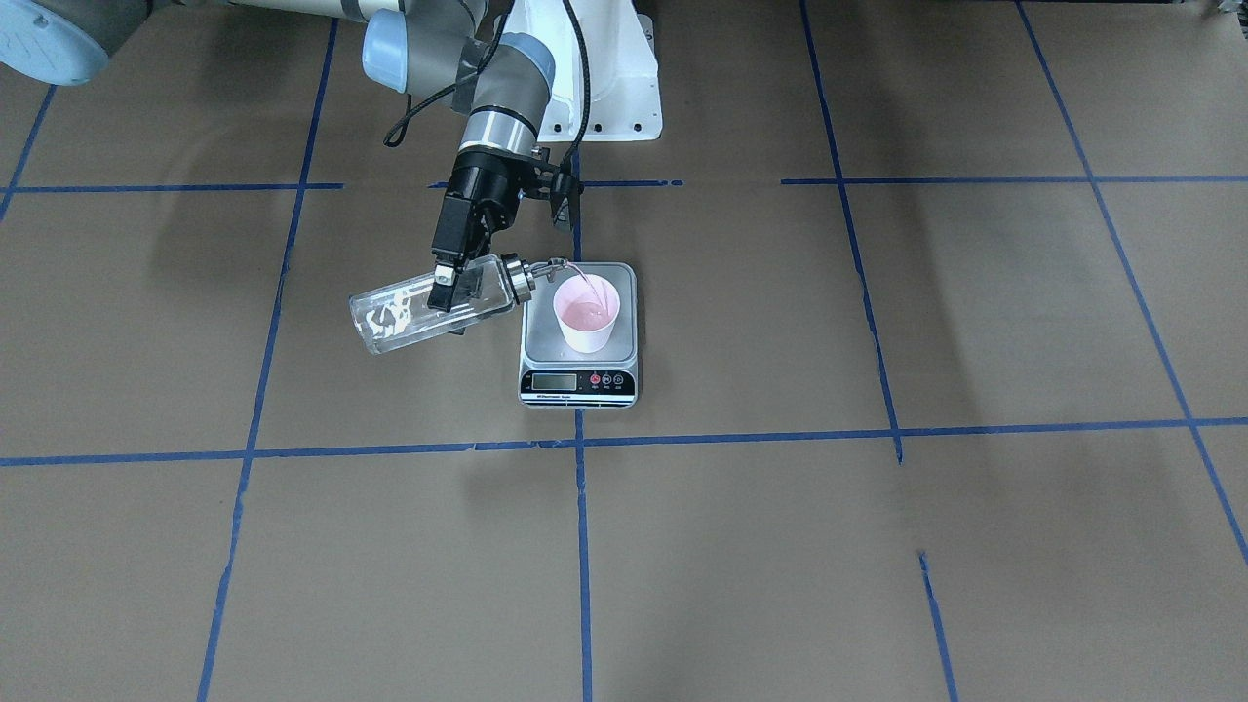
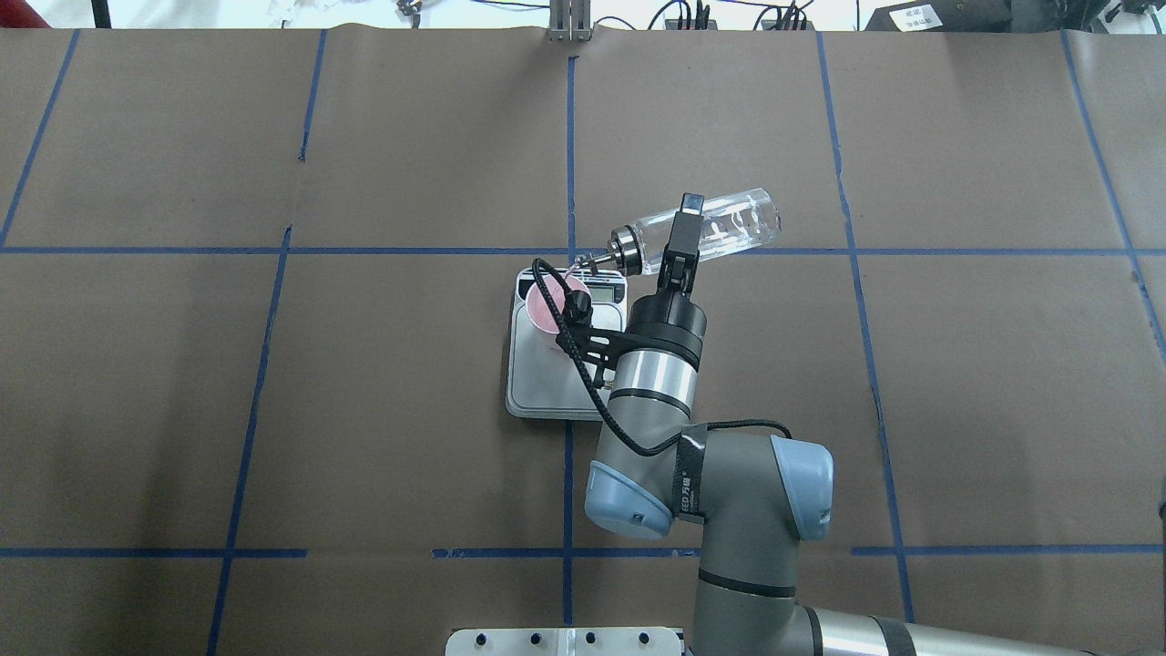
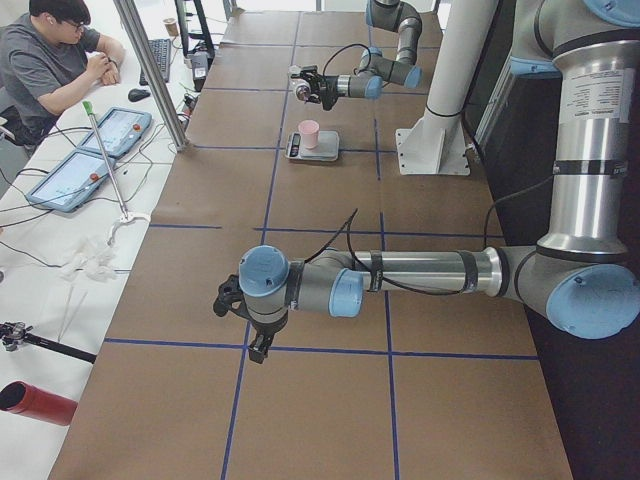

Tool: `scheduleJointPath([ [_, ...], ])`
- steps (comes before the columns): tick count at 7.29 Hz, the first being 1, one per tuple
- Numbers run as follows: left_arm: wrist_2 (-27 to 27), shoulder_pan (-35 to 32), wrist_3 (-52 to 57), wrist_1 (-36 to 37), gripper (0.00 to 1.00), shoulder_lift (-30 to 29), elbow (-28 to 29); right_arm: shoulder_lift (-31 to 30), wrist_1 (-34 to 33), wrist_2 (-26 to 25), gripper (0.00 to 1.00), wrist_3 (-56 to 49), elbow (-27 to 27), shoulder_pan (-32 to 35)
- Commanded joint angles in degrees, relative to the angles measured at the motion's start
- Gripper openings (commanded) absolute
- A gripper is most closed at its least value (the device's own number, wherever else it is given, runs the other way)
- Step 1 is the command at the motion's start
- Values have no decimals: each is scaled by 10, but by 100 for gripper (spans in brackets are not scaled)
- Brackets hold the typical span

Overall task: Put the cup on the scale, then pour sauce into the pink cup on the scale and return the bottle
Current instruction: 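Tilt the bottle upright and move it back toward its spot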

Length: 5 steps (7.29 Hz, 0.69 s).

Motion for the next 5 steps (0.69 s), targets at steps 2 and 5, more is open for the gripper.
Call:
scheduleJointPath([
  [2, 1, 0, 0, 0, 100, -1, -5, -24, 196, 75, 0, 64, 7, 13],
  [5, 2, 0, 0, 0, 100, -1, -8, -38, 256, 148, 0, 261, 61, 32],
])
